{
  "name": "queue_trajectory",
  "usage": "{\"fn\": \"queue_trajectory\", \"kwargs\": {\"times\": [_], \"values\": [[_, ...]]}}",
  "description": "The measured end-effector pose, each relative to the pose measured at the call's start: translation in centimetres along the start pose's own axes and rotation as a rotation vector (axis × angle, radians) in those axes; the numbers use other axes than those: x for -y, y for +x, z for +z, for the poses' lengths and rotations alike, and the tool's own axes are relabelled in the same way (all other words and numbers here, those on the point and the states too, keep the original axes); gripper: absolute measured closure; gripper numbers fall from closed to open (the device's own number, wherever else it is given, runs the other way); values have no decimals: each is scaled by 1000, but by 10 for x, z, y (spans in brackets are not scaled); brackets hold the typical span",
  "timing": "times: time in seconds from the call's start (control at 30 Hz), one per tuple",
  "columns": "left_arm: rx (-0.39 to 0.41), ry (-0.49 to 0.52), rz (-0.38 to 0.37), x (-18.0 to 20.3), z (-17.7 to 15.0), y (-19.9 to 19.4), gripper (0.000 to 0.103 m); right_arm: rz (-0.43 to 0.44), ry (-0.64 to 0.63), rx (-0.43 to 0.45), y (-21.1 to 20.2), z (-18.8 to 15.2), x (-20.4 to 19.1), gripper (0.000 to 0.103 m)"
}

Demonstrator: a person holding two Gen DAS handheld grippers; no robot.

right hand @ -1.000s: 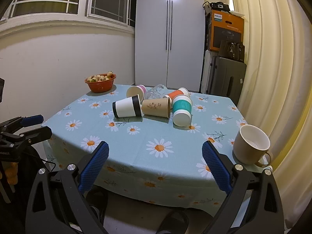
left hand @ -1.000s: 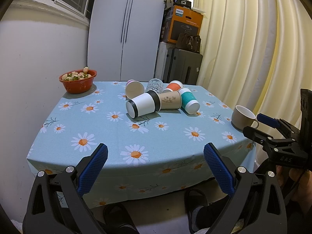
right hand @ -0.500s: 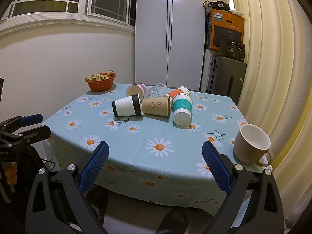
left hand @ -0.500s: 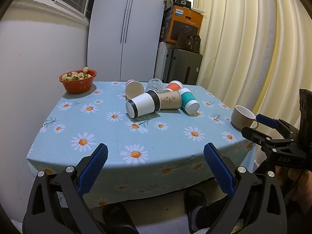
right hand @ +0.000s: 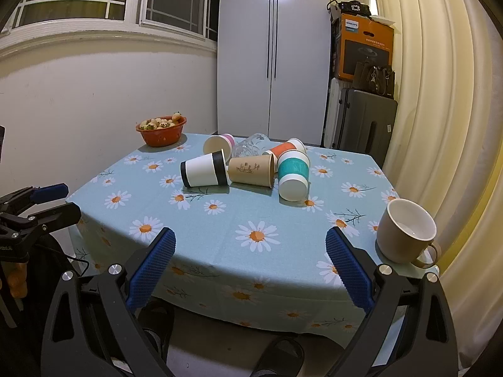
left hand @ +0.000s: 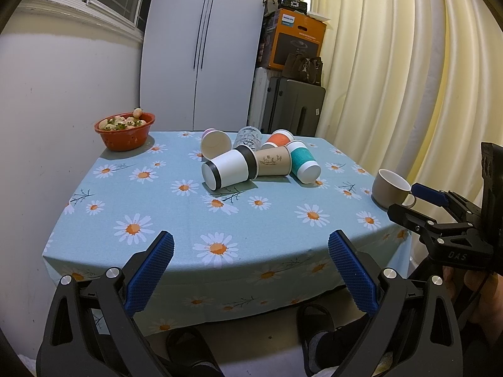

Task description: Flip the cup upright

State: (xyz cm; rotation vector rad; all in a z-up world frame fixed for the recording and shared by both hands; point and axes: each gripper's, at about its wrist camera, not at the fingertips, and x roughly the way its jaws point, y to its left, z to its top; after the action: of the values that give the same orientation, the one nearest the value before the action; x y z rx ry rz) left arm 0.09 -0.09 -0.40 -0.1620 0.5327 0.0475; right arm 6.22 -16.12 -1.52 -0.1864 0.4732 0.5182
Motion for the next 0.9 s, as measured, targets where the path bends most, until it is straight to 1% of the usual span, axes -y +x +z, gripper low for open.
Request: {"fn": "queue_trajectory", "kwargs": {"times": [0.9], "values": [[-3,6,-1,3,2,-3,7,0,0,-6,0,-1,0,8]]}}
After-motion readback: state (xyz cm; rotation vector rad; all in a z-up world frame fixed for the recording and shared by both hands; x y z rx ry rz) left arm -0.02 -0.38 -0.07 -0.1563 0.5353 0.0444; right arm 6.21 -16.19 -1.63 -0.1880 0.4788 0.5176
